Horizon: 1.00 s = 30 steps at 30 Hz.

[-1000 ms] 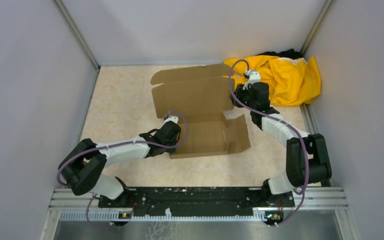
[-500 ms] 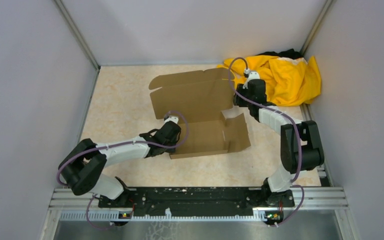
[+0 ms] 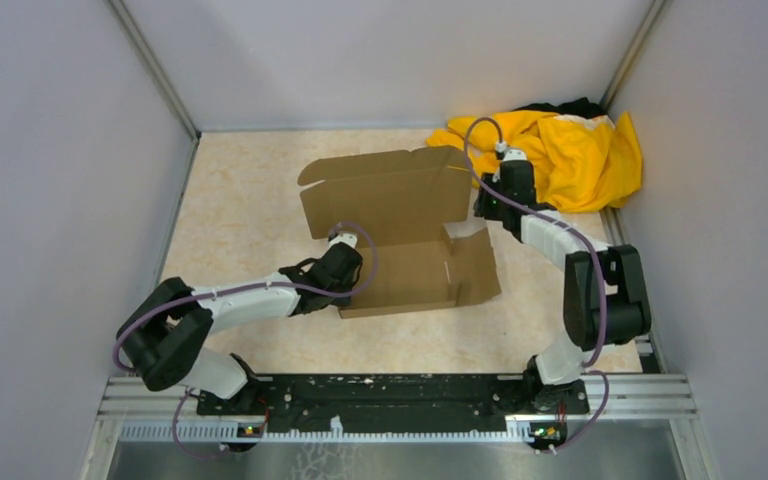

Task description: Fold the paper box

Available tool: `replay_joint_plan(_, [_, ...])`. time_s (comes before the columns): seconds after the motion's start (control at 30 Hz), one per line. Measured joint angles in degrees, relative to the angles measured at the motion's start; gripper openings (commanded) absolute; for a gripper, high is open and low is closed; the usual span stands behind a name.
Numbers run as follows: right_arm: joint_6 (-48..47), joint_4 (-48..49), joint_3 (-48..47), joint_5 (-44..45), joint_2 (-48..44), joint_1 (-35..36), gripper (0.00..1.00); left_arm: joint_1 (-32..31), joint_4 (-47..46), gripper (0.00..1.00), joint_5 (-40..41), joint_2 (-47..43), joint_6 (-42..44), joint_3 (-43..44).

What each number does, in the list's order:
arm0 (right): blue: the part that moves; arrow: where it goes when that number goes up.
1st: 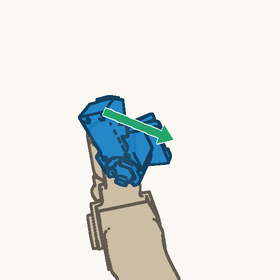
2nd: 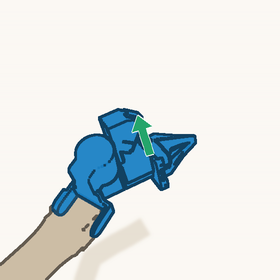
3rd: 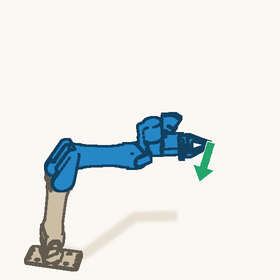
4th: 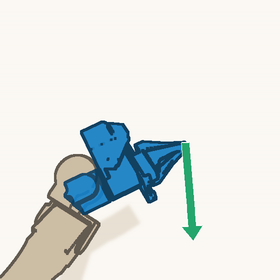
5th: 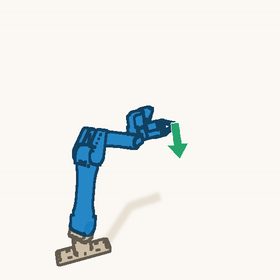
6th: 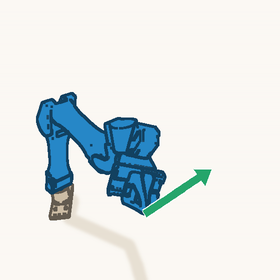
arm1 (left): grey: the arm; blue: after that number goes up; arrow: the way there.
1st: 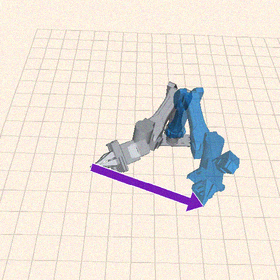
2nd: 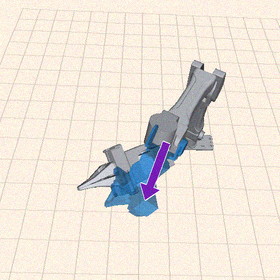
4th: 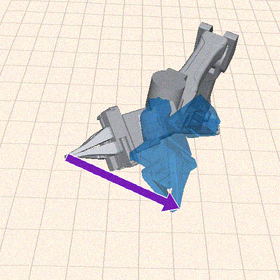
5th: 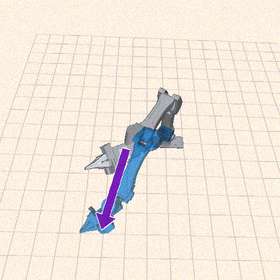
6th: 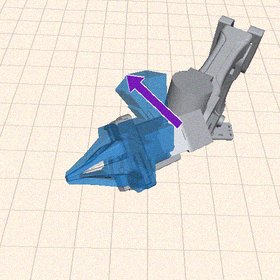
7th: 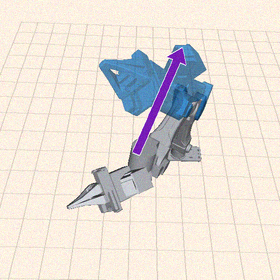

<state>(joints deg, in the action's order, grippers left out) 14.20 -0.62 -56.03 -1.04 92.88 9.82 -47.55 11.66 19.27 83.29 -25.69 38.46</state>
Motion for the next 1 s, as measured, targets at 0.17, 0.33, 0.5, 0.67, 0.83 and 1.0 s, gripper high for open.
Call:
replay_joint_plan(0.17, [1.03, -4.15, 4.11, 2.54, -8.76, -0.85, 0.38, -0.11, 0.55, 0.35, 0.00, -0.22, -0.13, 0.00])
replay_joint_plan(0.33, [3.10, -7.26, 9.33, 3.67, -16.04, -2.16, 0.35, -0.55, 1.40, 0.35, 0.02, -0.57, -0.22, 0.00])
replay_joint_plan(0.5, [5.38, -9.79, 11.65, 4.04, -16.50, -2.36, 0.31, -0.70, 1.99, 0.35, 0.00, -0.87, -0.42, -0.02])
replay_joint_plan(0.67, [7.10, -10.27, 13.94, 2.40, -15.85, -2.51, 0.32, -0.92, 2.56, 0.35, -0.02, -1.14, -0.46, -0.02])
replay_joint_plan(0.83, [7.72, -7.87, 16.26, -2.54, -14.21, -2.51, 0.32, -0.96, 2.64, 0.35, -0.04, -1.16, -0.44, -0.02])
replay_joint_plan(1.0, [7.04, -6.27, 16.39, -6.54, -13.84, -2.51, 0.32, -0.96, 2.62, 0.35, -0.07, -1.16, -0.44, -0.02])
